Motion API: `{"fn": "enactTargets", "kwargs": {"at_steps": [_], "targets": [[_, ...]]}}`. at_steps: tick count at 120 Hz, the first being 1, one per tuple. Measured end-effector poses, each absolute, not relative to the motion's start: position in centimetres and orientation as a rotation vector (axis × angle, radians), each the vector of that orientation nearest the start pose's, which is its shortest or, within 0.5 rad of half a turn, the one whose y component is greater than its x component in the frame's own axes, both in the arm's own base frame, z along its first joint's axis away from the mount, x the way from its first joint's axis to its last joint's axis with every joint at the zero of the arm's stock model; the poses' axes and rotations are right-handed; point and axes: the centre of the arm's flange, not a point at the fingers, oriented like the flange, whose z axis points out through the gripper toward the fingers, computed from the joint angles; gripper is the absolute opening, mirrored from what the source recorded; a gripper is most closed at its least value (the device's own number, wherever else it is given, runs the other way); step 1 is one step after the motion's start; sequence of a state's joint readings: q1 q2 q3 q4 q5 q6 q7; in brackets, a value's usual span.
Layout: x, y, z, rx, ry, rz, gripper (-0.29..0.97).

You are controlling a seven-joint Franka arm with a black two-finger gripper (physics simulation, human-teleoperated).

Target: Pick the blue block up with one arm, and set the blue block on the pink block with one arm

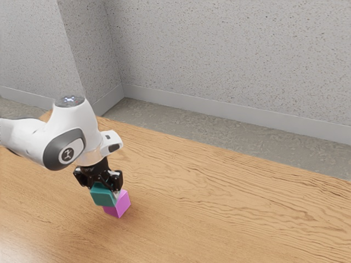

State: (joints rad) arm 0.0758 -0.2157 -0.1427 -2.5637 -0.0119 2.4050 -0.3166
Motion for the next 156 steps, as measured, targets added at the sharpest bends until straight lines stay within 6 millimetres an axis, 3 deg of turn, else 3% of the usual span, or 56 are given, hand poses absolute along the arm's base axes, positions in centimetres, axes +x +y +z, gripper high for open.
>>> {"fn": "enactTargets", "kwargs": {"at_steps": [12, 36, 55, 156], "targets": [[44.1, -2.6, 33.6, -3.100, -0.423, -0.065, 0.37], [45.4, -2.6, 34.7, -3.072, -0.311, -0.127, 0.37], [46.0, -2.2, 34.4, -3.067, -0.270, -0.123, 0.37], [46.6, -1.5, 33.6, -3.088, -0.097, -0.144, 0.36]]}}
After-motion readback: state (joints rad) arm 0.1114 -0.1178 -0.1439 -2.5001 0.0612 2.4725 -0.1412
